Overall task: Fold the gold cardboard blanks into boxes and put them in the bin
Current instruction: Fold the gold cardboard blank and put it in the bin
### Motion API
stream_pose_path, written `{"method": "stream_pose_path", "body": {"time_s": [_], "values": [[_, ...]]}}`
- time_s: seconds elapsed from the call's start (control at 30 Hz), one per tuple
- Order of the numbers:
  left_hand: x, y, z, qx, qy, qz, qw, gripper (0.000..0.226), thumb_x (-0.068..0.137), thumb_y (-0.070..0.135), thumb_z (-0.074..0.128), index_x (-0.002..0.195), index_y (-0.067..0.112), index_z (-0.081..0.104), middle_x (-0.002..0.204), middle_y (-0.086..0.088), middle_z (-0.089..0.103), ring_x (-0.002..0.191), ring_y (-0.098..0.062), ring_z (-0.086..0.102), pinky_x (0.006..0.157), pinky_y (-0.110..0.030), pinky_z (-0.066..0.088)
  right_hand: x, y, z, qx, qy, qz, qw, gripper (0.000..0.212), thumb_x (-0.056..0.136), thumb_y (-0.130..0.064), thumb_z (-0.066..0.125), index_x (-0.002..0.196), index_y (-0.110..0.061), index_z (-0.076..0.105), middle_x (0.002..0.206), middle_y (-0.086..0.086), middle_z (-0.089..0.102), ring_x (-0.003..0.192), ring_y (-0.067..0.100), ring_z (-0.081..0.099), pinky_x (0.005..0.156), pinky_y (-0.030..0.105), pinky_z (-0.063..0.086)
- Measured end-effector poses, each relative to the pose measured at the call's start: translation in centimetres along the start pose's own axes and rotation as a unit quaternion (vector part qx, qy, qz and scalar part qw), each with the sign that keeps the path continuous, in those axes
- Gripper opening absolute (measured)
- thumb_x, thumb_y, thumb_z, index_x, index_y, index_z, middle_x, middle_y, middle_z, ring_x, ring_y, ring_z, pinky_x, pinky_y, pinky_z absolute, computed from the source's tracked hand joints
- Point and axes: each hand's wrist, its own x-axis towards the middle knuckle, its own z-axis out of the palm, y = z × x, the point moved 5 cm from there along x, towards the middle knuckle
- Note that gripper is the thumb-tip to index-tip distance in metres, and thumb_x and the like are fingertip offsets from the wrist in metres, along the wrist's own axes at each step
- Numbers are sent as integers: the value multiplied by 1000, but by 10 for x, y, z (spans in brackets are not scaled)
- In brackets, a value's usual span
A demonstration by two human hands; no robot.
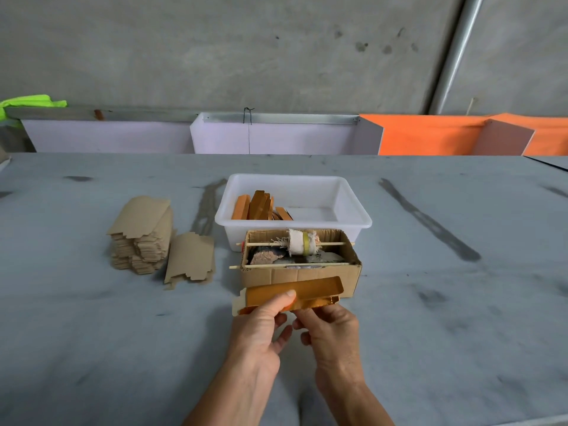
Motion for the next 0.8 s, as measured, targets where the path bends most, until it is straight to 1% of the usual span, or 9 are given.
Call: {"method": "stream_pose_path", "body": {"time_s": [0.07, 0.17, 0.27, 0.33, 0.4, 0.47, 0.53, 0.63, 0.8], "values": [[-3, 0, 2, 6, -3, 8, 1000, 21, 71, 1, 74, 84, 10, 61, 75, -6, 62, 64, -16, 53, 56, -28, 44, -2, 4, 1, 36, -18, 44, 998, 22, 82, 6, 63, 64, -6, 69, 60, 10, 65, 54, 13, 55, 47, 19, 42], [-6, 3, 2, 3, 4, 27, 1000, 19, 71, -3, 73, 78, 12, 63, 70, -6, 64, 55, -15, 52, 57, -27, 44, -3, 8, 6, 137, -72, 113, 981, 32, 85, 10, 52, 66, -7, 70, 66, 11, 66, 57, 12, 59, 50, 20, 44], [-7, 5, 0, 1, 8, 38, 999, 20, 70, -4, 74, 76, 13, 63, 69, -5, 65, 56, -16, 54, 58, -27, 43, -4, 11, 6, 209, -88, 170, 959, 24, 84, 13, 47, 77, -1, 66, 72, 15, 66, 60, 15, 63, 53, 22, 45], [-7, 6, 0, 2, 13, 43, 999, 20, 69, -2, 75, 74, 13, 63, 66, -4, 66, 58, -16, 56, 56, -26, 43, -5, 14, 7, 221, -81, 193, 953, 17, 77, 11, 53, 79, -2, 63, 74, 14, 65, 61, 15, 63, 55, 22, 45], [-7, 6, 2, 14, 14, 48, 999, 18, 69, -1, 76, 72, 12, 64, 59, -2, 66, 56, -16, 57, 53, -25, 42, -8, 15, 9, 233, -69, 208, 947, 12, 66, 2, 61, 75, -5, 63, 70, 11, 65, 59, 13, 62, 53, 22, 46], [-7, 7, 3, 24, 10, 49, 998, 16, 68, -1, 76, 74, 10, 66, 58, -1, 66, 55, -15, 57, 52, -25, 42, -9, 14, 10, 250, -50, 223, 941, 9, 62, -7, 64, 71, -6, 65, 64, 8, 63, 55, 12, 61, 50, 22, 46], [-8, 6, 4, 30, -2, 43, 999, 17, 68, -1, 77, 80, 7, 67, 65, -4, 67, 59, -16, 57, 54, -26, 43, -8, 15, 10, 241, -18, 219, 945, 4, 68, -9, 68, 70, -8, 64, 60, 6, 63, 52, 10, 59, 52, 22, 44], [-8, 5, 3, 37, -12, 43, 998, 17, 69, 3, 78, 81, 9, 67, 71, -5, 66, 65, -18, 58, 59, -28, 45, -8, 19, 8, 223, 23, 206, 953, 13, 80, -9, 67, 69, -10, 60, 60, 5, 64, 50, 9, 59, 58, 25, 41], [-10, 2, -2, 40, -7, 66, 997, 15, 71, 6, 78, 73, 11, 65, 67, -2, 64, 69, -17, 56, 68, -31, 47, -6, 17, 5, 198, 42, 204, 958, 13, 83, -8, 67, 71, -12, 61, 60, 4, 66, 57, 12, 59, 59, 26, 39]]}}
